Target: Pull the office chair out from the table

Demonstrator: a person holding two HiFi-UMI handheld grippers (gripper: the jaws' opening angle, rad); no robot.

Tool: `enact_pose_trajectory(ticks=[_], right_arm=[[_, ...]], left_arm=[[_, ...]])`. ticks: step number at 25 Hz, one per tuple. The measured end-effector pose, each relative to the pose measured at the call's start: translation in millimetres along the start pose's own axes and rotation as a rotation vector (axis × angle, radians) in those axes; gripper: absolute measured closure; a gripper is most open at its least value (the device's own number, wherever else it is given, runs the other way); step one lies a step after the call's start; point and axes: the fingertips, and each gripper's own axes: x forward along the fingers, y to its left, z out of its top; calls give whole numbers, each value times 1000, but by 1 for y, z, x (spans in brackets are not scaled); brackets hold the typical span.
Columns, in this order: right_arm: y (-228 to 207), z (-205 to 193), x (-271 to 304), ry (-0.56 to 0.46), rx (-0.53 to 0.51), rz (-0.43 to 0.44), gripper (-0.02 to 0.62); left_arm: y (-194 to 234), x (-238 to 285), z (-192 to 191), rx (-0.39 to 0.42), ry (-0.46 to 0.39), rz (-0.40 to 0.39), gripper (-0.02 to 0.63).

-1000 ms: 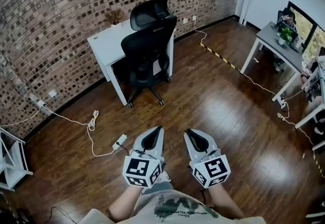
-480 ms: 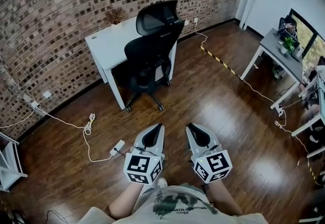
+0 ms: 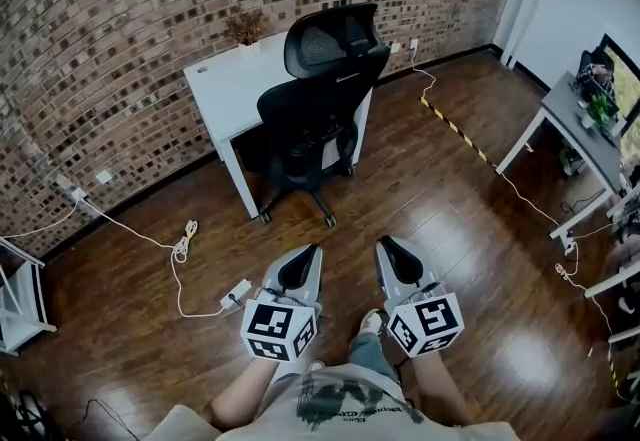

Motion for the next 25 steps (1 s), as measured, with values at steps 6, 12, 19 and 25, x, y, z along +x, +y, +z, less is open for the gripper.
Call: enact_pose_trajectory(ticks=[6, 12, 19, 25], right_arm=[[-51, 17, 47, -33, -24, 85, 570], [-109, 36, 84, -54, -28, 172, 569], [-160, 48, 125, -73, -94, 281, 545], [-191, 44, 158, -49, -196, 404, 488]], left_arm=[[10, 67, 18, 8, -20, 61, 597], [9, 136, 44, 17, -53, 120, 597], [26, 196, 60, 58, -70, 210, 597], [55, 221, 77, 150, -69, 267, 552]])
